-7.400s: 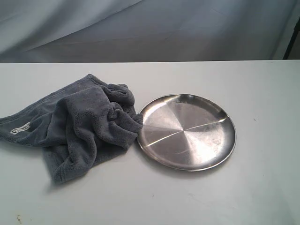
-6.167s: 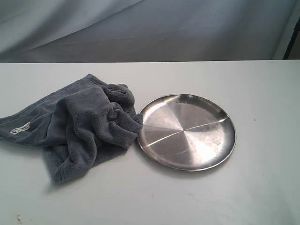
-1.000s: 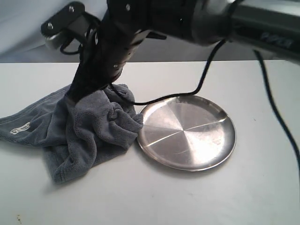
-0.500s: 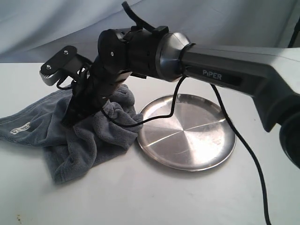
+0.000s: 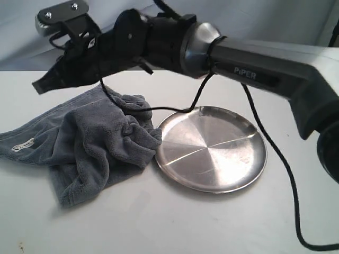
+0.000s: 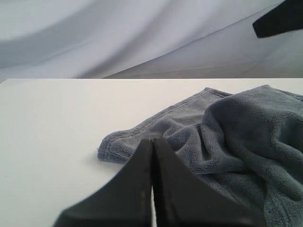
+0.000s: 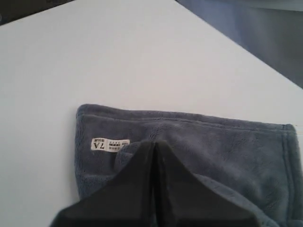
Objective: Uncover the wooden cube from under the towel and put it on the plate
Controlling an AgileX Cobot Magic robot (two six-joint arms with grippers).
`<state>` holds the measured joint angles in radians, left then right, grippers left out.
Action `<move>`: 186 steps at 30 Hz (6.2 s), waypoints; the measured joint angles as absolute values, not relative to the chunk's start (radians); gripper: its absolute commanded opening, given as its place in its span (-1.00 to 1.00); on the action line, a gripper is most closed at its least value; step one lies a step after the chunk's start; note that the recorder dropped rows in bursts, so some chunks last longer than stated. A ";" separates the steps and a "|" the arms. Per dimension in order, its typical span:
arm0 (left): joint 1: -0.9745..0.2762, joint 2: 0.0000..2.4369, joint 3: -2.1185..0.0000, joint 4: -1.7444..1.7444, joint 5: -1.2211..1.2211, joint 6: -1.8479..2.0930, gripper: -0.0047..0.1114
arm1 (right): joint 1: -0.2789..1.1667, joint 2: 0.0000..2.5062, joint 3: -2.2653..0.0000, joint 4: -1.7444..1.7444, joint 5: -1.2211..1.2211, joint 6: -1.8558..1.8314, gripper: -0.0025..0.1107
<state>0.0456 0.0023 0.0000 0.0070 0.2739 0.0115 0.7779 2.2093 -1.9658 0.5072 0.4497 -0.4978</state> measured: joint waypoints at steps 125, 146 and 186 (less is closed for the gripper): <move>0.046 0.002 0.000 0.007 0.272 0.011 -0.92 | 0.717 2.397 -2.044 0.196 0.835 -0.490 0.25; 0.046 0.002 0.000 0.007 0.272 0.011 -0.92 | 0.717 2.283 -2.044 0.231 0.972 -0.491 -0.96; 0.046 0.002 0.000 0.007 0.268 0.011 -0.92 | 0.718 2.006 -2.041 0.387 0.922 -0.569 -0.96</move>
<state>0.0456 0.0023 0.0000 0.0070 0.2681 0.0115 0.7177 2.0056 -2.0412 0.3874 0.9219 -0.5691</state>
